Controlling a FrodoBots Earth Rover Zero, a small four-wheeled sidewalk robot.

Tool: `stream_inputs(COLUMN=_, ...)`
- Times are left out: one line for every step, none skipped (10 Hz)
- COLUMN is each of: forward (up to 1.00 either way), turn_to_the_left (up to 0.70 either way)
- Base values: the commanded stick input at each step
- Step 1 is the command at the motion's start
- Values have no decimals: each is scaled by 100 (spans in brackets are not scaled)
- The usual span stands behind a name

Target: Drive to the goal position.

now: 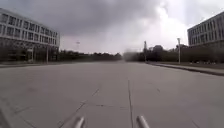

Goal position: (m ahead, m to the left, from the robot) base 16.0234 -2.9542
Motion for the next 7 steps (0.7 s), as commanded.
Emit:
stream_inputs(forward=70, turn_to_the_left=0)
stream_inputs(forward=70, turn_to_the_left=0)
stream_inputs(forward=70, turn_to_the_left=0)
stream_inputs(forward=70, turn_to_the_left=0)
stream_inputs(forward=70, turn_to_the_left=0)
stream_inputs(forward=70, turn_to_the_left=0)
stream_inputs(forward=70, turn_to_the_left=0)
